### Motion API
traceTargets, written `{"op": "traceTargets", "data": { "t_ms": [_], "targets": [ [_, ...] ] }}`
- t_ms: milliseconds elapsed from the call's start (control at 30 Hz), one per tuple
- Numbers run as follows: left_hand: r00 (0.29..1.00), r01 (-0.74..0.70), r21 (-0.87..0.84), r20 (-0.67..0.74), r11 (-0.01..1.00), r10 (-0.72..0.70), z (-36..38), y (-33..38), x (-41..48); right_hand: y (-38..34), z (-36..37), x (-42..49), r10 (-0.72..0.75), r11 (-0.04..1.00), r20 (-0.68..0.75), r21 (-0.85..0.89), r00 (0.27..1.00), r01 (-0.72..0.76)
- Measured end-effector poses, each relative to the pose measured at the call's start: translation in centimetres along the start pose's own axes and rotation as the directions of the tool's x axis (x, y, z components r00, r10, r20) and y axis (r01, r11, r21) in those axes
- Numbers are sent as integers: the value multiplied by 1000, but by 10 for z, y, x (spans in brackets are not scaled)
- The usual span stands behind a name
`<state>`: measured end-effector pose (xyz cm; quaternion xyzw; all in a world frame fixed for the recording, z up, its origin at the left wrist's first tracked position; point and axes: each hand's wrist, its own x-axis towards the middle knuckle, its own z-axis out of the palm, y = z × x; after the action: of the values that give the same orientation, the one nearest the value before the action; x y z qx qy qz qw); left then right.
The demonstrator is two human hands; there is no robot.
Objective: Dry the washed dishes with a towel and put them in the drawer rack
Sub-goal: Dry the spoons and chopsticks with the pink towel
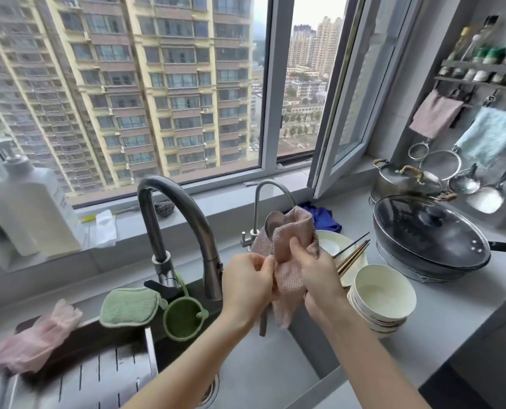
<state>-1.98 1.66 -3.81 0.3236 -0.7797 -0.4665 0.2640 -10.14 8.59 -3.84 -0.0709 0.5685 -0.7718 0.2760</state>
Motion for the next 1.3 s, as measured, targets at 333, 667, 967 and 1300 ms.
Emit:
{"op": "traceTargets", "data": {
  "t_ms": [333, 667, 967, 1300],
  "targets": [
    [984, -75, 242, 178, 967, 32, -18, 10, 0, -11, 15, -3, 124, 982, 45, 135, 991, -129],
    [931, -331, 411, -4, 850, 364, -94, 43, 34, -32, 30, -28, 91, 962, 391, -273, 916, 20],
    [812, -195, 465, -418, 864, 408, -258, 57, 45, -57, 122, -59, 48, 916, 644, -333, 764, 223],
    [487, 220, 429, -827, 876, 282, -483, -7, -19, -28, 271, -94, 35, 821, 749, -399, 661, 408]
  ]
}}
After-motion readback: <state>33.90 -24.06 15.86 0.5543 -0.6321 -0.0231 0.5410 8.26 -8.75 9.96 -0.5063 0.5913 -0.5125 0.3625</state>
